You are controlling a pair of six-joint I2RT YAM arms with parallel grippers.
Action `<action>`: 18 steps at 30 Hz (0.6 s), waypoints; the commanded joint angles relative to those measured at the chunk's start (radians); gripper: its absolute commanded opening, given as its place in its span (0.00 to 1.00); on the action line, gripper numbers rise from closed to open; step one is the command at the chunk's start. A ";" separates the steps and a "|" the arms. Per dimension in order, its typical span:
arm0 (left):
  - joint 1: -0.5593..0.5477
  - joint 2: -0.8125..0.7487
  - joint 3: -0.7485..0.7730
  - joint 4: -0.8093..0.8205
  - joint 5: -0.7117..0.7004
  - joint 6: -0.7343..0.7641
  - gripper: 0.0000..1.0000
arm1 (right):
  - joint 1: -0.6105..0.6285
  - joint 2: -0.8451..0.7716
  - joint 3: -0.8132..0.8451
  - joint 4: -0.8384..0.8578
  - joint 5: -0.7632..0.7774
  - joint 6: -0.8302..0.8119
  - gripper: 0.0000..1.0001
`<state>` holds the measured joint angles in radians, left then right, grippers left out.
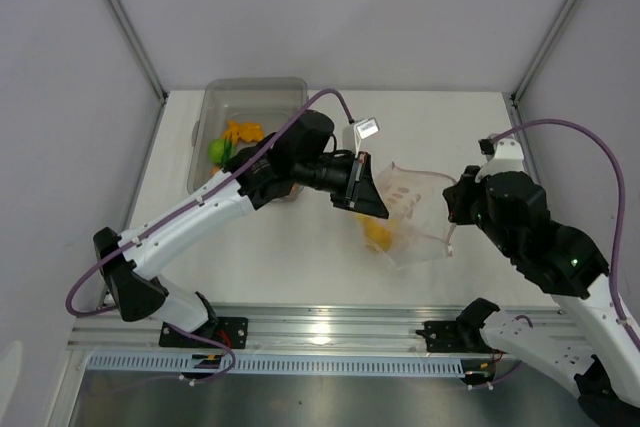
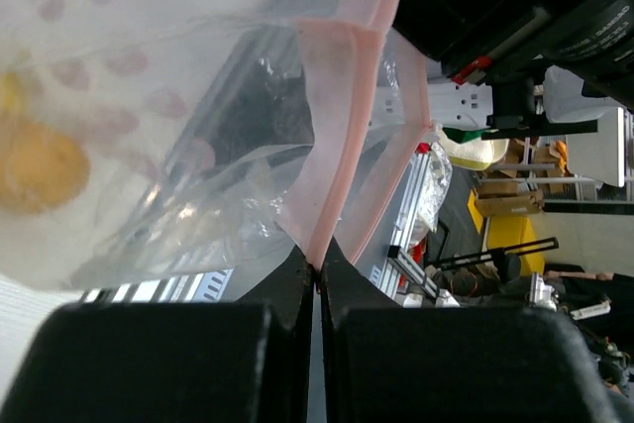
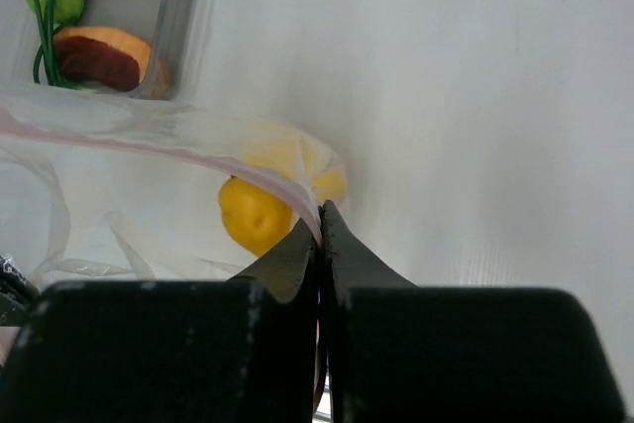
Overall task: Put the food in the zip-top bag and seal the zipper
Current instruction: Adjust the zipper food storage bag at the center of the board.
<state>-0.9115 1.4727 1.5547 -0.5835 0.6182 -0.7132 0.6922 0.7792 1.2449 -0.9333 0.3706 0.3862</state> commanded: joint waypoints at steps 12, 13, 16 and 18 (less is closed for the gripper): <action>0.005 -0.086 -0.182 0.090 0.077 -0.020 0.01 | 0.003 0.029 0.007 -0.079 0.245 -0.010 0.00; 0.006 -0.087 -0.180 0.086 0.074 -0.019 0.01 | 0.003 0.031 0.005 -0.067 0.225 -0.012 0.00; 0.006 -0.077 -0.183 0.088 0.072 -0.017 0.01 | 0.003 0.029 -0.010 -0.036 0.162 -0.020 0.00; 0.006 -0.063 -0.188 0.086 0.060 -0.012 0.01 | 0.004 0.032 -0.021 -0.033 0.145 -0.020 0.00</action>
<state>-0.9096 1.4391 1.3705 -0.5175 0.6662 -0.7258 0.6964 0.8181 1.2304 -1.0027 0.5133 0.3801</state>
